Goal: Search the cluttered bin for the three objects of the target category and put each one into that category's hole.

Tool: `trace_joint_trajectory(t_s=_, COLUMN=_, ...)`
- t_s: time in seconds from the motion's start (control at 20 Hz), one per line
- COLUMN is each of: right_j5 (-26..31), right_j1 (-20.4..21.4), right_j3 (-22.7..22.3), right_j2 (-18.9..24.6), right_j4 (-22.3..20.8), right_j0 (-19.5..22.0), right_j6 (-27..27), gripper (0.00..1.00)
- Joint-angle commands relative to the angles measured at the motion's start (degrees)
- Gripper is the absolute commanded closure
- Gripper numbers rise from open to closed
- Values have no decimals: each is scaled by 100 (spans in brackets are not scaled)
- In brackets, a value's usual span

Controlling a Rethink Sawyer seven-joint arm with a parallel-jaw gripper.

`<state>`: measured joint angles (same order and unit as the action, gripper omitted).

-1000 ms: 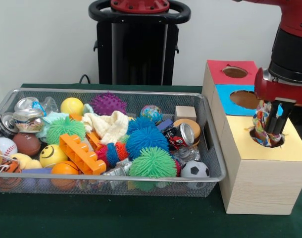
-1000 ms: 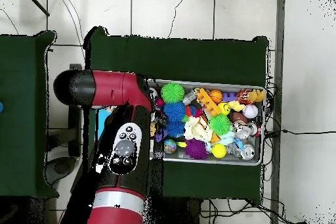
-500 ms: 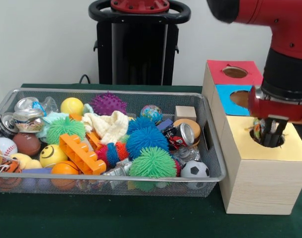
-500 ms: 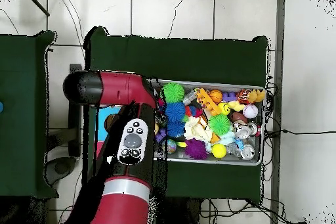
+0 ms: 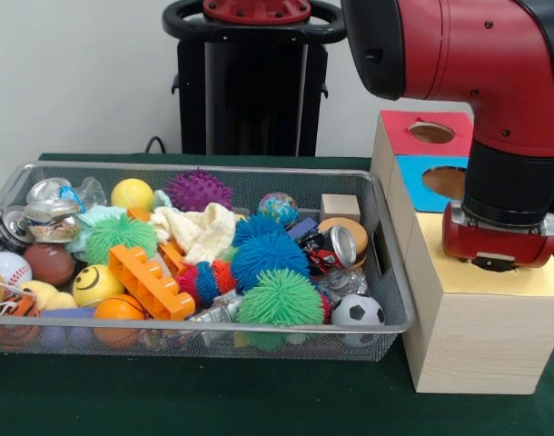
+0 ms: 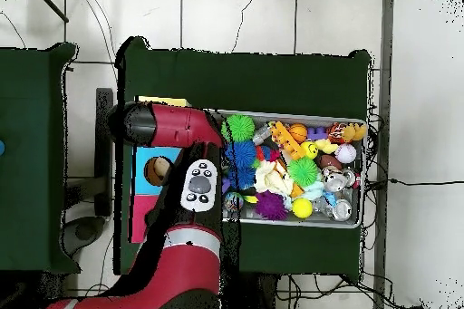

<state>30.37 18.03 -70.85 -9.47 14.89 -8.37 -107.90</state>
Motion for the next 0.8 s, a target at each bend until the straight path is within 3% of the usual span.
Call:
trace_joint_trajectory(t_s=0.05, right_j5=-534, right_j1=-748, right_j3=-440, right_j2=931, right_j4=154, right_j0=246, right_j6=-836, gripper=100)
trace_joint_trajectory(t_s=0.3, right_j5=-438, right_j1=-691, right_j3=-453, right_j2=892, right_j4=145, right_j0=221, right_j6=-867, gripper=100)
trace_joint_trajectory(t_s=0.45, right_j5=-209, right_j1=-371, right_j3=-664, right_j2=919, right_j4=144, right_j0=248, right_j6=-771, gripper=100)
trace_joint_trajectory(t_s=0.6, right_j5=200, right_j1=353, right_j3=-1017, right_j2=803, right_j4=129, right_j0=215, right_j6=-693, gripper=100)
trace_joint_trajectory(t_s=0.75, right_j5=962, right_j1=1167, right_j3=-1105, right_j2=587, right_j4=111, right_j0=164, right_j6=-599, gripper=100)
trace_joint_trajectory(t_s=0.8, right_j5=1122, right_j1=1245, right_j3=-1043, right_j2=517, right_j4=73, right_j0=139, right_j6=-598, gripper=100)
